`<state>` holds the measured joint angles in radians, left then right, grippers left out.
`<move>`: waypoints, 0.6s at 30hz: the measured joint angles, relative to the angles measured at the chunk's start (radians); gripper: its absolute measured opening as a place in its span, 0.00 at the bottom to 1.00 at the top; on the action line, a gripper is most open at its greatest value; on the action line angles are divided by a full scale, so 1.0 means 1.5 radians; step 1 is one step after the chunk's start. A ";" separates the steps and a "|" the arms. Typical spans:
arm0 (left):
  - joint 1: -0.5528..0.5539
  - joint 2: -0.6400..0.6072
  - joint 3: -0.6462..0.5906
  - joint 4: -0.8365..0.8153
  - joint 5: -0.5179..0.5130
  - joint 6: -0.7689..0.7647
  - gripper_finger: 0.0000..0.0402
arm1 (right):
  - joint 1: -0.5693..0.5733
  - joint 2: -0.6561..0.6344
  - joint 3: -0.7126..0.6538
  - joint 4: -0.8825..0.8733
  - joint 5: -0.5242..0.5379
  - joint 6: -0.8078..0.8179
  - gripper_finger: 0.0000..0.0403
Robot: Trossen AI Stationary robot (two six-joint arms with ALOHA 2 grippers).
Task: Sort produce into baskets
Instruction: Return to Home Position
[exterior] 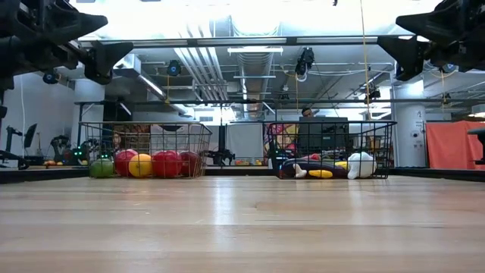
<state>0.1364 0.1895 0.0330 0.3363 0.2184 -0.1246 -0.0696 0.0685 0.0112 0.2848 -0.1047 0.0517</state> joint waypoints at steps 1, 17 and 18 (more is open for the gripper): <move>0.000 0.001 0.000 0.000 0.000 0.000 0.74 | 0.000 0.000 0.000 0.000 0.000 0.000 0.61; 0.000 0.008 0.000 -0.001 0.000 0.000 0.74 | 0.000 0.000 0.000 0.000 0.000 0.000 0.61; 0.000 0.009 0.000 0.000 0.000 0.000 0.74 | 0.000 0.000 0.000 0.000 0.000 0.000 0.61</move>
